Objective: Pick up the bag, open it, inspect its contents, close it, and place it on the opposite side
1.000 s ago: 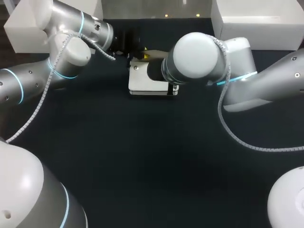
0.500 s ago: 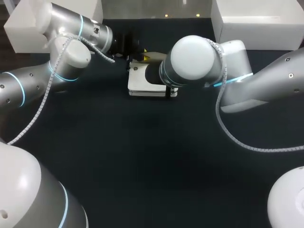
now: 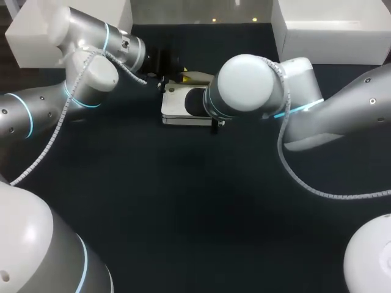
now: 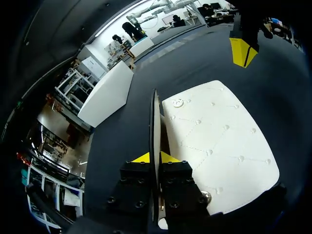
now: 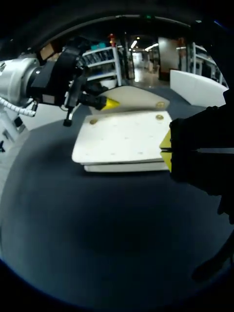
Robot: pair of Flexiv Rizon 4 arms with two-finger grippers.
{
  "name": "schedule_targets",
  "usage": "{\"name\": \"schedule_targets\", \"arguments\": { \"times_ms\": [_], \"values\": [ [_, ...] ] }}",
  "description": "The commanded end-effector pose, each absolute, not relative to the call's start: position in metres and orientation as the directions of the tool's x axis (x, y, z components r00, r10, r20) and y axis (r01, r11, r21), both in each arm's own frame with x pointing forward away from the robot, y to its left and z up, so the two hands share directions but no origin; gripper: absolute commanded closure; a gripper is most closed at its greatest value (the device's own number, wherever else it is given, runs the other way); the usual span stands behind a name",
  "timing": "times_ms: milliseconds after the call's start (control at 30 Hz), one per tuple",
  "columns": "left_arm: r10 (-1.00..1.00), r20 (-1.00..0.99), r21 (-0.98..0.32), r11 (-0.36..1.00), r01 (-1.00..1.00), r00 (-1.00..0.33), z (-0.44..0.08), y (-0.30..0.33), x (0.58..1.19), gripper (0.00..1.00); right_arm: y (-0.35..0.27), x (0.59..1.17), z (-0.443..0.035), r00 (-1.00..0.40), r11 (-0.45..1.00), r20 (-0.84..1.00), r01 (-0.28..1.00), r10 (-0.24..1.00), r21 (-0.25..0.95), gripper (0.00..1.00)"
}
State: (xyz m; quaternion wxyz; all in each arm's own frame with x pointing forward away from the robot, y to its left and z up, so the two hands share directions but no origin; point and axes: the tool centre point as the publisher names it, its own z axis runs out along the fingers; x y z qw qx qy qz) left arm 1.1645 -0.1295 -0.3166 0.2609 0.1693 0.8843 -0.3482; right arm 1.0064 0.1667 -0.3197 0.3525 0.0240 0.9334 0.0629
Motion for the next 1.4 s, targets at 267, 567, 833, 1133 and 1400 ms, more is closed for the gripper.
{"name": "schedule_targets", "arguments": {
  "times_ms": [267, 567, 833, 1133, 1400],
  "values": [
    [0.121, -0.586, -0.522, 0.700, 0.488, -0.801, -0.335, -0.142, 1.154, 1.00, 0.170, 0.987, -0.341, -0.736, 0.992, -0.673, -0.020, 0.068, 0.122, 0.88],
    [0.135, -0.579, -0.530, 0.687, 0.497, -0.804, -0.339, -0.142, 1.150, 1.00, 0.168, 0.987, -0.351, -0.722, 0.992, -0.690, -0.042, 0.051, 0.117, 0.53],
    [0.149, -0.578, -0.530, 0.679, 0.508, -0.802, -0.339, -0.143, 1.148, 1.00, 0.161, 1.001, -0.360, -0.715, 0.993, -0.696, -0.025, 0.064, 0.116, 0.55],
    [0.157, -0.573, -0.533, 0.673, 0.512, -0.804, -0.340, -0.143, 1.147, 1.00, 0.155, 1.016, -0.361, -0.708, 0.992, -0.702, -0.015, 0.077, 0.125, 0.61],
    [0.169, -0.568, -0.530, 0.673, 0.516, -0.805, -0.344, -0.145, 1.147, 1.00, 0.154, 1.025, -0.364, -0.696, 0.992, -0.714, -0.022, 0.072, 0.122, 0.64]
  ]
}}
